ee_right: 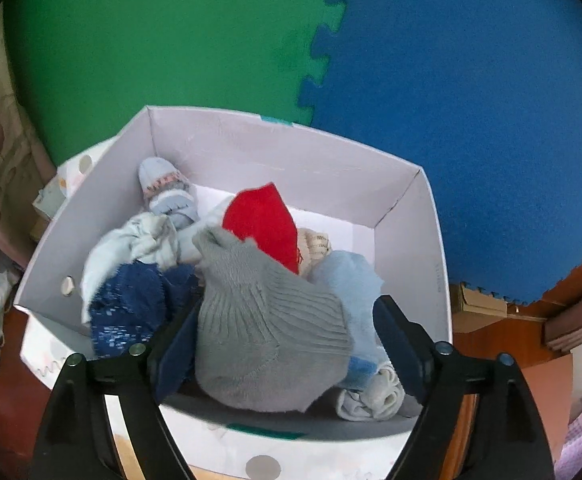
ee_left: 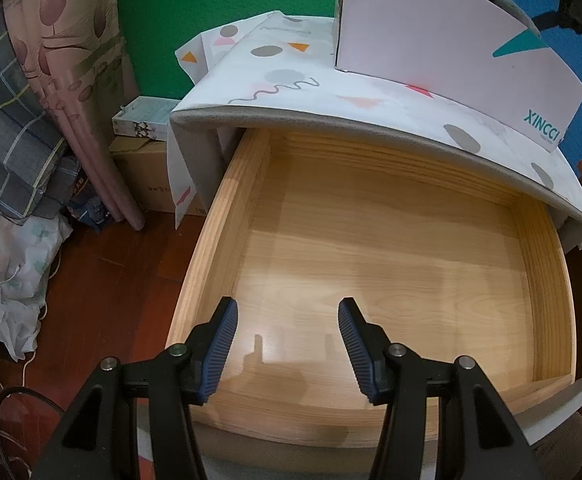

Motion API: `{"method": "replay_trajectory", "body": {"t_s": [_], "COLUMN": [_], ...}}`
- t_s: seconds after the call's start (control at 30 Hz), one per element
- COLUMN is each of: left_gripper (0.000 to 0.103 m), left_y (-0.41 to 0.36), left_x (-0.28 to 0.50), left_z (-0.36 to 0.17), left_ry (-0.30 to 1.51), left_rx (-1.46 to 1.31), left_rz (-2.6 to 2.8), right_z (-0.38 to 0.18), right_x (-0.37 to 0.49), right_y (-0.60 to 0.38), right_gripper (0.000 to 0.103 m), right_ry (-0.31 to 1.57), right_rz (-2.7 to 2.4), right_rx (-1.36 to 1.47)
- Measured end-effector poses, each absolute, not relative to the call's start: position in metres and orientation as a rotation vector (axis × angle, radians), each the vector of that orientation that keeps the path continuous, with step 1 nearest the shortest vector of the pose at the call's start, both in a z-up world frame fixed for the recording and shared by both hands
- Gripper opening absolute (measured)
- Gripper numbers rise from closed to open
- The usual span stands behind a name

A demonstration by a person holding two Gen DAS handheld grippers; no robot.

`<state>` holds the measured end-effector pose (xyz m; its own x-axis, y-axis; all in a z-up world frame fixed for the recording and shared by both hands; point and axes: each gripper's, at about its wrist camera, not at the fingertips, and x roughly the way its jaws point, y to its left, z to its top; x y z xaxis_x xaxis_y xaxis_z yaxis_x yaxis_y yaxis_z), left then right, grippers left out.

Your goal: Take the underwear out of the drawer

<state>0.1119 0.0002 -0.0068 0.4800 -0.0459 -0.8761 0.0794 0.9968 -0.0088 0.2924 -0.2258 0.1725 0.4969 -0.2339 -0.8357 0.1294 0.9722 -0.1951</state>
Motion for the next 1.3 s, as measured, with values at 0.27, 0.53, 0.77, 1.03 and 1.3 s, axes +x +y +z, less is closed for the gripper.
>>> {"method": "replay_trajectory", "body": {"t_s": [0.27, 0.53, 0.77, 1.03, 1.3], "left_gripper": [0.054, 0.054, 0.054, 0.054, 0.054], "left_y": [0.0, -0.002, 0.002, 0.002, 0.007], "left_x": [0.112, 0.109, 0.1, 0.077, 0.059], "left_z": [-0.007, -0.005, 0.007, 0.021, 0.021], "left_ry": [1.067, 1.063, 1.019, 0.985, 1.012], "left_rx": [0.04, 0.057, 0.08, 0.151, 0.135], "left_rz": [-0.067, -0.06, -0.022, -0.014, -0.034], "right_z": [0.221, 0.217, 0.144, 0.061, 0.043], "right_x": [0.245, 0.158, 0.075, 0.033, 0.022], "right_y": [-0.223, -0.219, -0.233, -0.259, -0.24], "right_gripper": [0.098, 0.1, 0.101, 0.101, 0.101], "right_ry": [0.907, 0.863, 0.896, 1.0, 1.014], "right_rz": [-0.176, -0.133, -0.189, -0.288, -0.228], "right_rx": [-0.052, -0.046, 0.094, 0.235, 0.141]}}
